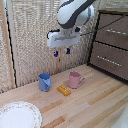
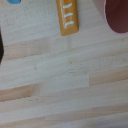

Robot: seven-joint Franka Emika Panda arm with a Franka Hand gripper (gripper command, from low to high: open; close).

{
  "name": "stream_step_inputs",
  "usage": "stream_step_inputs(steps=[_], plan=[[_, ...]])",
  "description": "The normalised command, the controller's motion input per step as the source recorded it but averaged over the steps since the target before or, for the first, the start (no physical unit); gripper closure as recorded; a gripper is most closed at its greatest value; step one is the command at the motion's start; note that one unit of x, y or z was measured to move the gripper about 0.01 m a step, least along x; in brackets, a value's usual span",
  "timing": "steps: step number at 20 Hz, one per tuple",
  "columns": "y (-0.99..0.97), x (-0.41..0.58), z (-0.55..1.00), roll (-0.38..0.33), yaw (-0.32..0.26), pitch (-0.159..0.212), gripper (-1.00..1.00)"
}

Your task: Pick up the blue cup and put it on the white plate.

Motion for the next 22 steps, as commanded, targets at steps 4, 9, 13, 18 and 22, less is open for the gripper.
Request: stream_step_inputs(steps=[4, 9, 13, 18, 22], plan=[[0.40, 0.413, -0.16, -0.095, 0.108, 0.078, -1.00], [0.38, 0.433, -0.16, -0.107, 0.109, 0.039, -1.00], [0.26, 0.349, -0.20, -0.097, 0.098, 0.010, -1.00], [0.11, 0.297, -0.27, -0.072, 0.056, 0.001, -1.00], [0.00, 0.289, -0.35, -0.041, 0.059, 0.027, -1.00]])
